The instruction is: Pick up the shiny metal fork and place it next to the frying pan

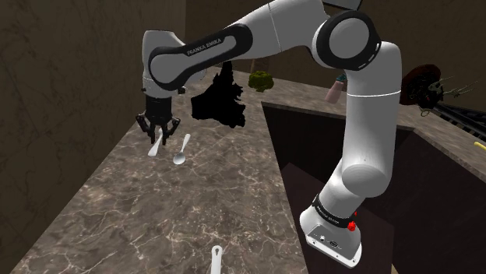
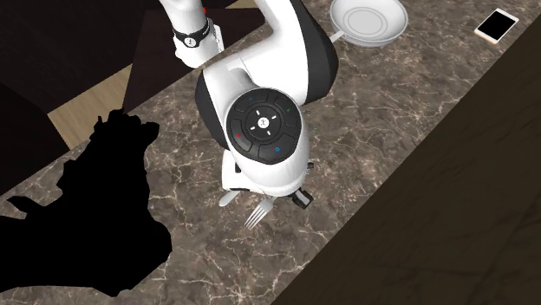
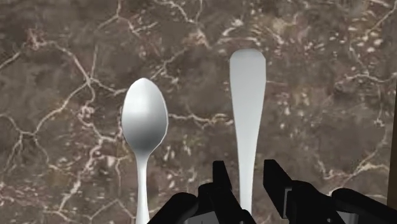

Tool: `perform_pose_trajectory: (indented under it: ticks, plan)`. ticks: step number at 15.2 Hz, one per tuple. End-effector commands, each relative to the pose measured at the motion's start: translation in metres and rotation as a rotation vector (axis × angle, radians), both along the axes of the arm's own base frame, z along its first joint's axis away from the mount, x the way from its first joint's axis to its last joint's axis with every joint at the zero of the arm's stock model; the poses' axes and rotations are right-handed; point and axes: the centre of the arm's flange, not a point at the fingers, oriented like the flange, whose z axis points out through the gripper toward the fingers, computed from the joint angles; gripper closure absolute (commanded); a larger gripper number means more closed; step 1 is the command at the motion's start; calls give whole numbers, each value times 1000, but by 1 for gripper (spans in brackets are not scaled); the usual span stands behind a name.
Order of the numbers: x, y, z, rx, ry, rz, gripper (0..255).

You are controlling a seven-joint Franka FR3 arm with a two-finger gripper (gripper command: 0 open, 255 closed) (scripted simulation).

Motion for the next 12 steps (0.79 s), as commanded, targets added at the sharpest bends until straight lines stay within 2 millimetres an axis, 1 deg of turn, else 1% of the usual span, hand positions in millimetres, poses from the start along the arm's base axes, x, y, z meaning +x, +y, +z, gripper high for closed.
perform_pose_trajectory:
  ticks: [1, 12]
  plan:
    - [0, -1, 10, 0, 0, 0, 255]
    - [0, -1, 68, 0, 0, 0, 255]
